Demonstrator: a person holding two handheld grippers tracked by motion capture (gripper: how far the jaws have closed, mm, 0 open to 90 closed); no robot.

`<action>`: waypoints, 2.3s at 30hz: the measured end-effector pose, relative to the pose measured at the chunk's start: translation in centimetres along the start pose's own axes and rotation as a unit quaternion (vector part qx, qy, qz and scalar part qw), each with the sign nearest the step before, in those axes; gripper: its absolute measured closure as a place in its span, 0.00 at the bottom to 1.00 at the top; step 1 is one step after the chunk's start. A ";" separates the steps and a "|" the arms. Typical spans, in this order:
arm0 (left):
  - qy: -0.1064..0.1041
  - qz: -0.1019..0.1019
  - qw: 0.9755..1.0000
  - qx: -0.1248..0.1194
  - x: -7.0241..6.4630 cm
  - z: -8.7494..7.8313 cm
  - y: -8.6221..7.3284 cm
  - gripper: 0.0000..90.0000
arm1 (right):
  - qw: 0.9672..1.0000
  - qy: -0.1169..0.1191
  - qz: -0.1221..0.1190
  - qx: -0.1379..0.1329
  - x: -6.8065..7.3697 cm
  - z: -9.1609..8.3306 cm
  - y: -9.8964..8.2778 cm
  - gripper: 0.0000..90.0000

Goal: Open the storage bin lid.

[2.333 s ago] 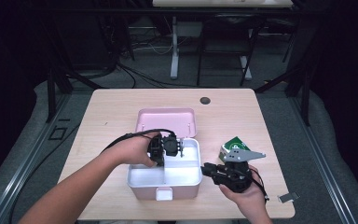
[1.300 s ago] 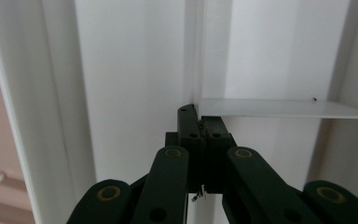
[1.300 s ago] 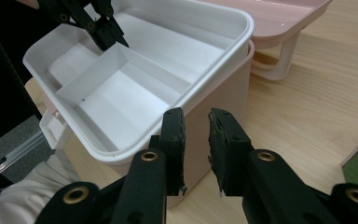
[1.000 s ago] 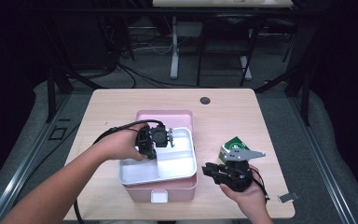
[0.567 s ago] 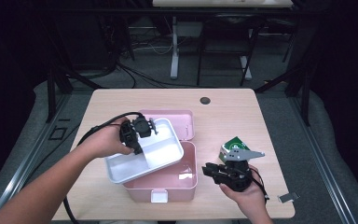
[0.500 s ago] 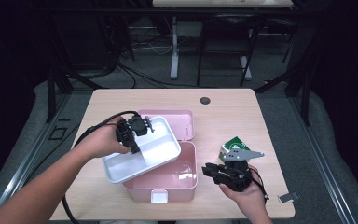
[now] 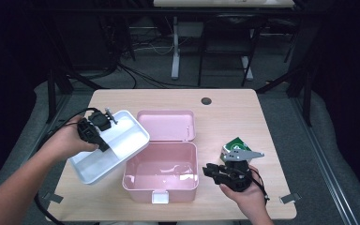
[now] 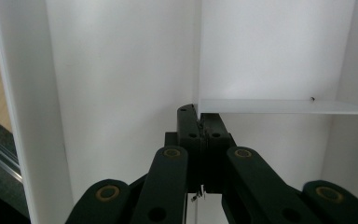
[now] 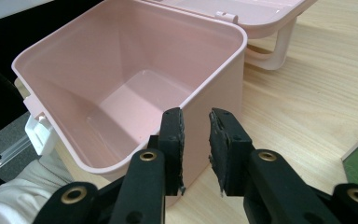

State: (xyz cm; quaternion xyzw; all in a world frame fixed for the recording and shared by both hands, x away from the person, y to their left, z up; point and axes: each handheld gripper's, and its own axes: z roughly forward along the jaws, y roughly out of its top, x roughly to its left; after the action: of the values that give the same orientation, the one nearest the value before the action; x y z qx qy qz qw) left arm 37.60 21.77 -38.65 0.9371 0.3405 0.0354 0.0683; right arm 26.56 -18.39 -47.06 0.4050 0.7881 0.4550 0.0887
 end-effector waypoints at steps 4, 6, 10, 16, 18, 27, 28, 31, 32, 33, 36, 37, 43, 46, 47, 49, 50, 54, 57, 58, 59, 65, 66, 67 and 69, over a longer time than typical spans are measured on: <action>0.005 -0.021 1.000 0.004 1.2 0.1 -1.3 0.99 | 1.000 0.002 -0.001 -0.003 0.0 0.0 0.0 0.83; 0.004 -0.032 0.999 0.008 1.6 0.3 -1.7 0.99 | 1.000 0.000 -0.001 -0.002 0.0 0.0 0.1 0.83; 0.004 -0.050 0.999 0.011 2.4 0.7 -2.8 0.99 | 1.000 0.000 0.001 -0.003 0.0 0.0 0.1 0.83; 0.006 -0.070 0.997 0.016 3.5 1.5 -4.1 0.99 | 1.000 0.002 -0.001 -0.002 0.0 0.1 0.0 0.83; 0.003 -0.074 0.997 0.017 3.9 1.9 -4.4 0.99 | 1.000 0.001 -0.001 -0.002 0.1 0.1 0.1 0.82; 0.005 -0.093 0.996 0.009 4.7 3.9 -5.3 0.99 | 1.000 -0.001 -0.003 -0.002 0.1 0.1 0.1 0.82; 0.005 -0.096 0.995 0.006 4.8 4.2 -5.4 0.99 | 1.000 0.000 -0.003 -0.002 0.1 0.1 0.1 0.82; 0.002 -0.100 0.995 0.011 4.9 5.2 -5.5 0.99 | 1.000 0.000 -0.003 -0.003 0.1 0.1 0.1 0.82; 0.001 -0.100 0.995 0.011 5.0 5.5 -5.5 0.99 | 1.000 0.000 -0.003 -0.003 0.1 0.1 0.1 0.82; -0.001 -0.102 0.995 0.011 5.0 5.9 -5.5 0.99 | 1.000 -0.003 -0.003 -0.005 0.1 0.1 0.1 0.82; -0.006 -0.106 0.994 0.008 5.1 6.9 -5.7 0.99 | 1.000 -0.003 -0.003 -0.003 0.1 0.1 0.1 0.82; -0.007 -0.107 0.994 0.007 5.1 7.3 -5.7 0.99 | 1.000 0.000 -0.003 -0.004 0.1 0.1 0.1 0.82; -0.015 -0.112 0.993 0.012 5.0 9.5 -5.9 0.99 | 1.000 -0.004 -0.004 -0.003 0.1 0.1 0.1 0.81; -0.014 -0.111 0.994 0.014 5.0 10.3 -5.9 0.99 | 1.000 -0.006 -0.004 -0.003 0.0 0.1 0.0 0.81; -0.013 -0.113 0.993 0.015 4.9 10.7 -5.9 0.99 | 1.000 -0.006 -0.004 -0.004 0.0 0.0 0.1 0.81; -0.014 -0.112 0.993 0.021 4.9 11.1 -5.9 0.99 | 1.000 -0.005 -0.002 -0.005 -0.1 0.0 0.1 0.80; -0.016 -0.113 0.993 0.021 4.9 11.4 -5.9 0.99 | 1.000 -0.004 -0.001 -0.005 -0.1 0.0 0.1 0.80; -0.022 -0.116 0.993 0.026 4.9 12.4 -5.9 0.99 | 1.000 -0.003 -0.003 -0.005 0.0 0.0 0.0 0.79; -0.019 -0.118 0.992 0.028 4.9 13.2 -6.0 0.99 | 1.000 -0.005 -0.001 -0.007 0.0 0.0 0.1 0.77; -0.023 -0.120 0.992 0.026 4.9 13.4 -6.0 0.99 | 1.000 -0.003 -0.001 -0.006 0.0 0.0 0.1 0.76; -0.027 -0.122 0.992 0.024 5.0 13.6 -6.1 0.99 | 1.000 0.000 0.000 -0.006 0.0 0.0 0.1 0.75; -0.020 -0.125 0.992 0.023 5.1 14.6 -6.3 0.99 | 1.000 -0.010 -0.011 -0.002 -0.2 0.0 0.1 0.70; -0.022 -0.126 0.991 0.023 5.1 14.7 -6.3 0.99 | 1.000 -0.010 -0.011 -0.002 -0.2 0.0 0.1 0.70; -0.022 -0.126 0.992 0.021 5.2 14.8 -6.4 0.99 | 1.000 -0.009 -0.012 0.004 -0.3 -0.1 0.1 0.69; -0.022 -0.124 0.992 0.022 5.2 14.9 -6.4 0.98 | 1.000 -0.010 -0.013 0.001 -0.4 -0.1 0.2 0.69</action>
State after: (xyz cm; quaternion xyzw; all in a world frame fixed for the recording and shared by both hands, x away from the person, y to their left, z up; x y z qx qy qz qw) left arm 39.20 28.45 -54.28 0.8895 0.4531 -0.0010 0.0590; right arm 26.85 -18.65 -46.94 0.3993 0.7926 0.4493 0.1021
